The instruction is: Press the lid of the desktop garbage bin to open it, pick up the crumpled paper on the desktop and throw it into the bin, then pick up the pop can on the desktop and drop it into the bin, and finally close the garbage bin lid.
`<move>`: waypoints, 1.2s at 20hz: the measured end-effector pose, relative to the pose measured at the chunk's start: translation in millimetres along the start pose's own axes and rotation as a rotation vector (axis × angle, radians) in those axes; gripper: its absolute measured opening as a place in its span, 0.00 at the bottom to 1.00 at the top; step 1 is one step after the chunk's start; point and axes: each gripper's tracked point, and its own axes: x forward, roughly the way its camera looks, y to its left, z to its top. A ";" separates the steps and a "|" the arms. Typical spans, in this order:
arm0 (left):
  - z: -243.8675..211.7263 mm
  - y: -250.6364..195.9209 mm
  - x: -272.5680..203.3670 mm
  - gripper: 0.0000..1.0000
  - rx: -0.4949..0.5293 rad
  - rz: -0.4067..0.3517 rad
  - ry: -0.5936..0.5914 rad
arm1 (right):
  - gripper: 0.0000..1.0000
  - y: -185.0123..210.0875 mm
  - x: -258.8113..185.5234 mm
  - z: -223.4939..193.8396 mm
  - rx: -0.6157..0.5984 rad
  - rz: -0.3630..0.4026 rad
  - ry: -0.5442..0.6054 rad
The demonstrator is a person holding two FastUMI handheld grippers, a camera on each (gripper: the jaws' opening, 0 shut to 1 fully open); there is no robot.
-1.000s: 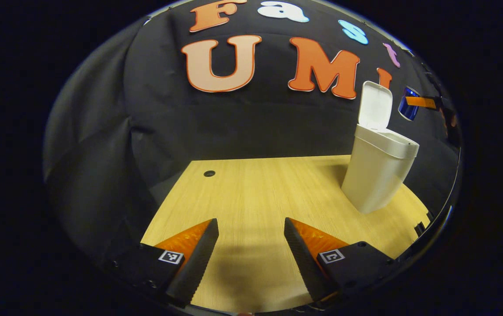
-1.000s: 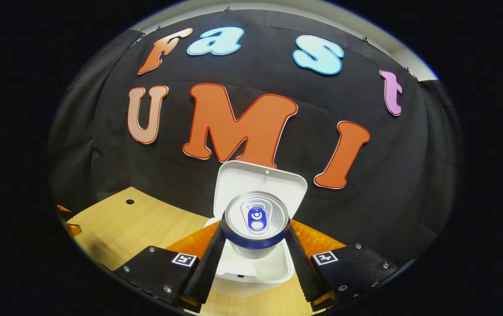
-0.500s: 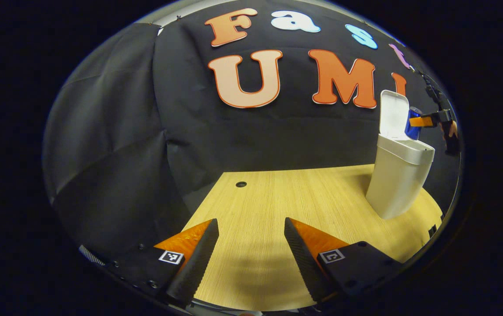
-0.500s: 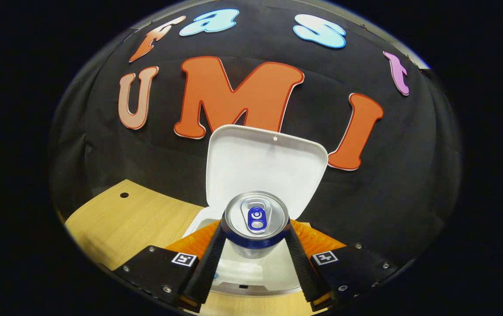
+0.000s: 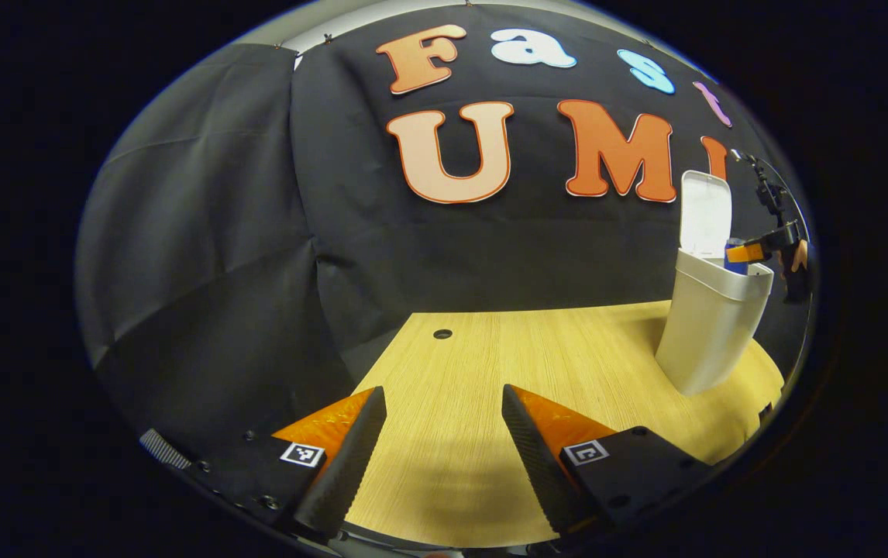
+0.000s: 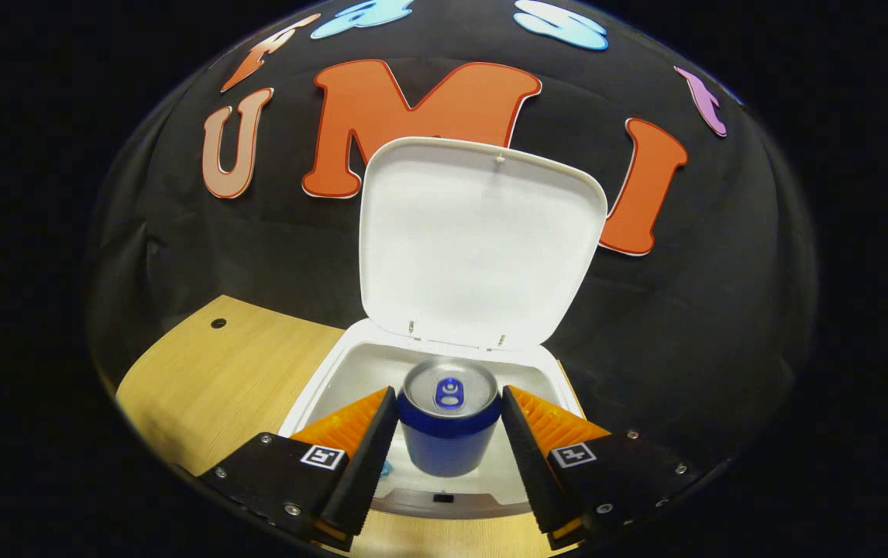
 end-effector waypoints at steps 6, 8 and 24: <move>1.9 -9.1 2.4 0.96 0.000 -0.009 0.001 | 0.80 -13.0 11.5 -11.6 0.013 -0.012 0.016; 2.4 -12.5 3.3 0.96 0.003 -0.017 0.004 | 0.80 -15.1 9.8 -9.1 0.012 -0.015 0.006; 0.1 -26.5 16.3 0.96 -0.004 -0.049 0.013 | 0.82 -41.4 -16.4 57.4 -0.001 -0.060 -0.084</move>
